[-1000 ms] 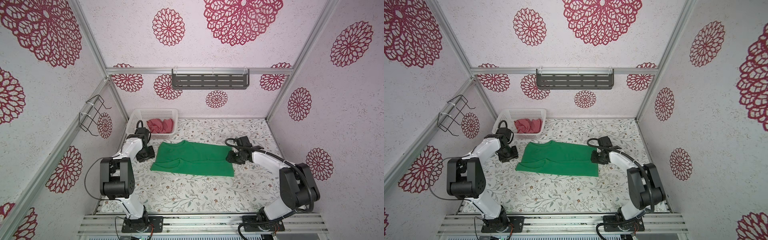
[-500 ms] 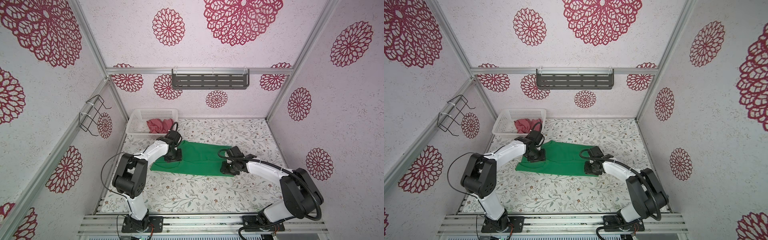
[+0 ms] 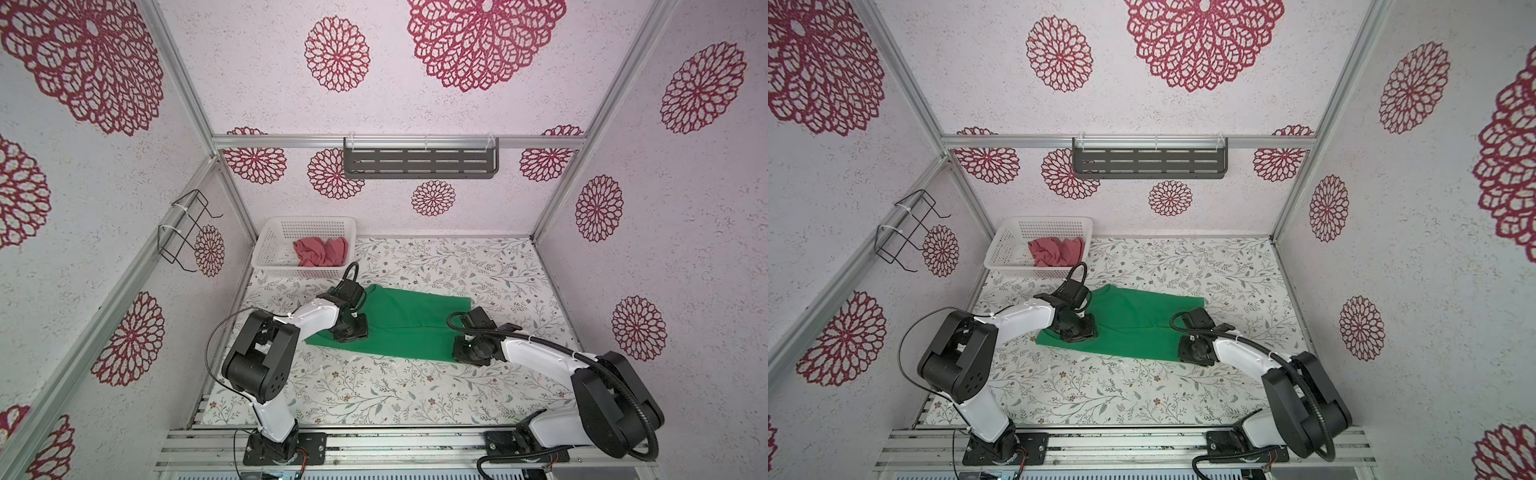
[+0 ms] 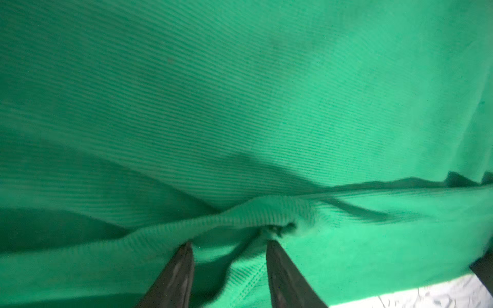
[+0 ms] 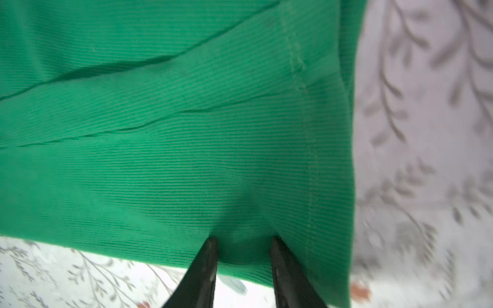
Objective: Fold and stack the tank tops
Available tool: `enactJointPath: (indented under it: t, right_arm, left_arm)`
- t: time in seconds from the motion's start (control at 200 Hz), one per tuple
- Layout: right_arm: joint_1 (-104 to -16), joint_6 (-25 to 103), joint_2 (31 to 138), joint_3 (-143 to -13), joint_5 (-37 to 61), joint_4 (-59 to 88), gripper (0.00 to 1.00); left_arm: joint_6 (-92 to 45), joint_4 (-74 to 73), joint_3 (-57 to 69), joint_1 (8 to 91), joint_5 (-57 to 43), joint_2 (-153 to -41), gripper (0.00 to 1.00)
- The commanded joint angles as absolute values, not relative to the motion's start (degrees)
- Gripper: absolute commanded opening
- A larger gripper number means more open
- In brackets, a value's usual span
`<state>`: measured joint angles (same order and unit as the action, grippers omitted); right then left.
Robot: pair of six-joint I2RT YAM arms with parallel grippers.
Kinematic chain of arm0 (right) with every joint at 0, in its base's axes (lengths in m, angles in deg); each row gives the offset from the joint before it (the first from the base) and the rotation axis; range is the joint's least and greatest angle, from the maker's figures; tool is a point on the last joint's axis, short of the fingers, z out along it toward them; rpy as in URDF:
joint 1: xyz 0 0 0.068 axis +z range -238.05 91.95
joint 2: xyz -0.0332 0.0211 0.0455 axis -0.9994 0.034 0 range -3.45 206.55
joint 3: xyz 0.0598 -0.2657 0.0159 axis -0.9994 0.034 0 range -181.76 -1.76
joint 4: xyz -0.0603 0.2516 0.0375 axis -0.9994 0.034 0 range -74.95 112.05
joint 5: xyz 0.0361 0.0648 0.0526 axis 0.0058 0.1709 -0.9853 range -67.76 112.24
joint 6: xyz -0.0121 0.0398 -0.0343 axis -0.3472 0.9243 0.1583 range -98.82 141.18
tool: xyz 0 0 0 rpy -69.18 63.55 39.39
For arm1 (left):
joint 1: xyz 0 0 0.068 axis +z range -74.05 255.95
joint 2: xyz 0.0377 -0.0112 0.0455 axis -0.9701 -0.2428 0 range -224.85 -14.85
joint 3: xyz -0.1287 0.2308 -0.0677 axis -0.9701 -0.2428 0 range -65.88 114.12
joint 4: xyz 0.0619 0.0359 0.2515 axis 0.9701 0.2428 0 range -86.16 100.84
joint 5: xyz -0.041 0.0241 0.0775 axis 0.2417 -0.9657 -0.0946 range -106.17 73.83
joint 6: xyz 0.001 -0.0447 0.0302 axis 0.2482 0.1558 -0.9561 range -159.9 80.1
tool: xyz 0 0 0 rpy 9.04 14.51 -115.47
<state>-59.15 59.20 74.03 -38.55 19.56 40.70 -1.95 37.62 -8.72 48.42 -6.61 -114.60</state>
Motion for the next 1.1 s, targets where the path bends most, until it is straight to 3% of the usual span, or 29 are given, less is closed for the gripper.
enactJointPath:
  t: [0.0,0.11,0.18,0.335,0.475,0.731,0.911,1.091]
  right_arm:
    - [-60.4,60.0,70.4,-38.3,20.2,51.3,0.37]
    - [-66.6,54.3,67.6,-42.7,15.4,50.8,0.39]
    - [-72.4,49.9,68.1,-45.9,11.9,49.4,0.46]
    - [-78.6,39.8,75.4,-53.8,14.0,45.9,0.53]
    - [-81.0,36.2,81.3,-57.1,13.1,40.4,0.53]
    - [-84.2,32.2,90.2,-62.5,11.2,37.1,0.52]
    - [-84.6,31.3,94.6,-65.1,11.3,36.7,0.51]
    - [-84.6,31.1,98.9,-67.7,10.4,36.1,0.52]
  left_arm:
    - [1.0,46.7,-11.0,45.8,-3.0,-112.3,0.48]
    - [-5.1,55.3,-0.8,47.4,-7.5,-111.8,0.49]
    - [-9.1,58.1,8.2,49.2,-9.3,-114.1,0.51]
    - [-16.9,55.7,24.7,51.5,-10.9,-122.6,0.53]
    - [-21.0,52.1,33.8,53.2,-8.6,-132.2,0.53]
    - [-23.7,51.9,42.9,54.9,-7.0,-142.9,0.57]
    - [-22.7,51.2,42.4,54.1,-5.5,-145.0,0.58]
    - [-22.1,53.0,42.1,53.1,-4.4,-146.7,0.42]
